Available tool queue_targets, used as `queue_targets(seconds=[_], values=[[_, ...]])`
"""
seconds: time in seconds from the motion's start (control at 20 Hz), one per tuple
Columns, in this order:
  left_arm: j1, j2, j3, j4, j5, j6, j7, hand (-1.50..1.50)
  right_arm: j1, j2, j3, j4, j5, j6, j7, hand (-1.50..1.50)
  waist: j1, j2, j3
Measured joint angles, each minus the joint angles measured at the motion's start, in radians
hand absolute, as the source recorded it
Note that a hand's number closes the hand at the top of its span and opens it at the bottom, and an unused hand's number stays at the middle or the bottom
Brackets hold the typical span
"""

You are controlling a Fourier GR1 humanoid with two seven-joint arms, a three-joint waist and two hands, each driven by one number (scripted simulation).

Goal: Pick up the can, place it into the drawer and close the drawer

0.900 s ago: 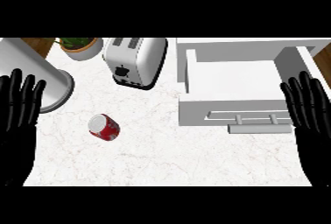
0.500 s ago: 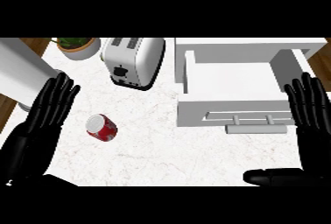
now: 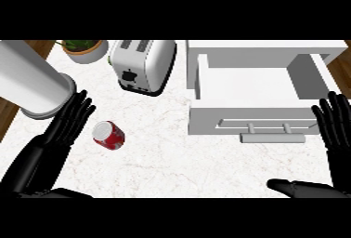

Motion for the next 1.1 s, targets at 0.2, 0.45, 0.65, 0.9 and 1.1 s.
queue_targets(seconds=[0.2, 0.45, 0.65, 0.9, 1.1], values=[[-0.011, 0.001, 0.030, -0.046, 0.040, 0.000, 0.085, -1.50, 0.033, 0.006, -0.014, -0.002, -0.010, 0.019, -0.015, -1.50, 0.001, 0.000, 0.000], [0.015, -0.005, 0.070, -0.029, 0.057, -0.014, 0.077, -1.50, 0.074, 0.005, -0.050, 0.007, -0.040, 0.059, -0.062, -1.50, 0.001, 0.000, 0.000], [-0.006, -0.012, 0.089, 0.011, 0.041, -0.009, 0.077, -1.50, 0.076, 0.024, -0.042, 0.013, -0.017, 0.055, -0.066, -1.50, 0.001, 0.000, 0.000], [-0.064, -0.028, 0.097, 0.090, 0.022, 0.000, 0.070, -1.50, 0.093, 0.030, -0.056, 0.024, -0.019, 0.077, -0.098, -1.50, 0.000, 0.000, 0.000], [-0.044, -0.036, 0.101, 0.181, -0.009, -0.021, -0.033, -1.50, 0.110, 0.024, -0.080, 0.001, -0.039, 0.097, -0.092, -1.50, -0.001, 0.000, -0.001]])
